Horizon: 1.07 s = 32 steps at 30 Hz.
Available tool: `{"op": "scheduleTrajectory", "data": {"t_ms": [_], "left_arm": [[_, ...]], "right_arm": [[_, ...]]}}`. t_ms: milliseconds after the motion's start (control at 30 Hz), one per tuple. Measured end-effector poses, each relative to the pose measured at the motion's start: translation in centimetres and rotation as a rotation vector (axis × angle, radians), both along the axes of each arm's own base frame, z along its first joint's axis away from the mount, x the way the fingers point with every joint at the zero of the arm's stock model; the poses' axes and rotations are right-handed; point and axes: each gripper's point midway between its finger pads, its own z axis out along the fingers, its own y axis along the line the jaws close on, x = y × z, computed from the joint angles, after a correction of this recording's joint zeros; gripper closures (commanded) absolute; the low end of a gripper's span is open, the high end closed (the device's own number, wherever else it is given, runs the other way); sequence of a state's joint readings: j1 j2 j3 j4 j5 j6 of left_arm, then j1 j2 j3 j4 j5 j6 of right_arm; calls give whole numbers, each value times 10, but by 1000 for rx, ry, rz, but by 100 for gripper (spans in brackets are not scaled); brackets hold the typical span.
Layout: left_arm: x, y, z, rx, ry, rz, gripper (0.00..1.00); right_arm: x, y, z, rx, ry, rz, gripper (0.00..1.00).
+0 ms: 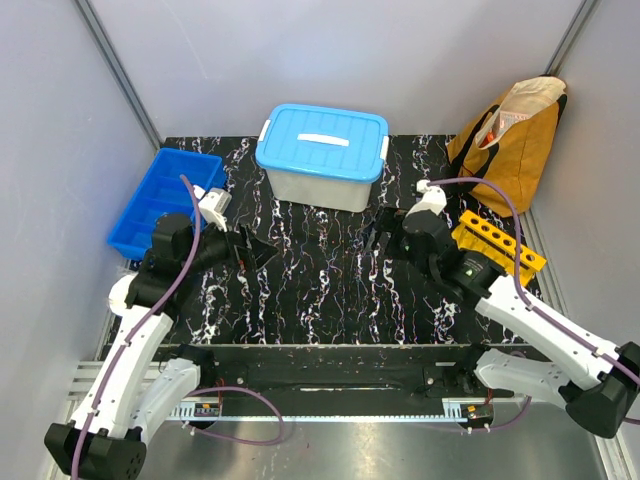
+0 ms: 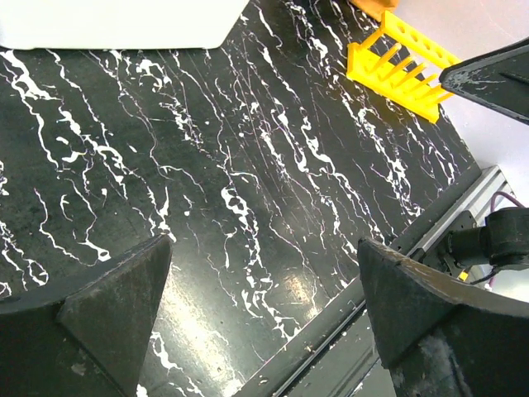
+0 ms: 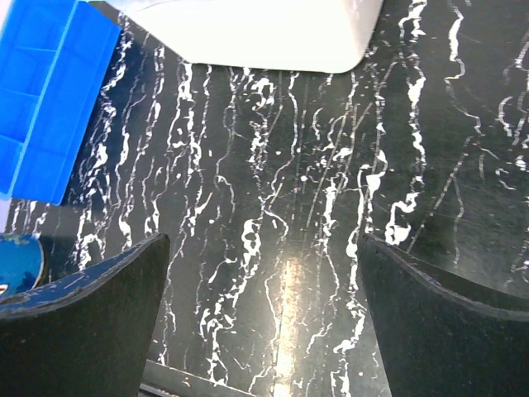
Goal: Organize the chemistry lab equipment
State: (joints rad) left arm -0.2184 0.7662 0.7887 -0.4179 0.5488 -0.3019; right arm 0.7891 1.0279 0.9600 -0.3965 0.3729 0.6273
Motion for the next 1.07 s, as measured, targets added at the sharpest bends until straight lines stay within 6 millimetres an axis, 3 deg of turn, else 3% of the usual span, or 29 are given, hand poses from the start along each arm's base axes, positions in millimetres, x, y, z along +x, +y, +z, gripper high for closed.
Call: {"op": "scheduleTrajectory", "data": {"t_ms": [200,533,1067], "left_arm": [[-1,-1,4,-7,-22,-8,1],[0,1,2,4,-17,7,1],[8,10,2,31,-39,68,1]], "right_arm": [[-5,-20,1,-47,-7,-47,0],[-15,-45,28,-40,-92,-84,0],[-15,-50,20,-49,-95,-102,0]]}}
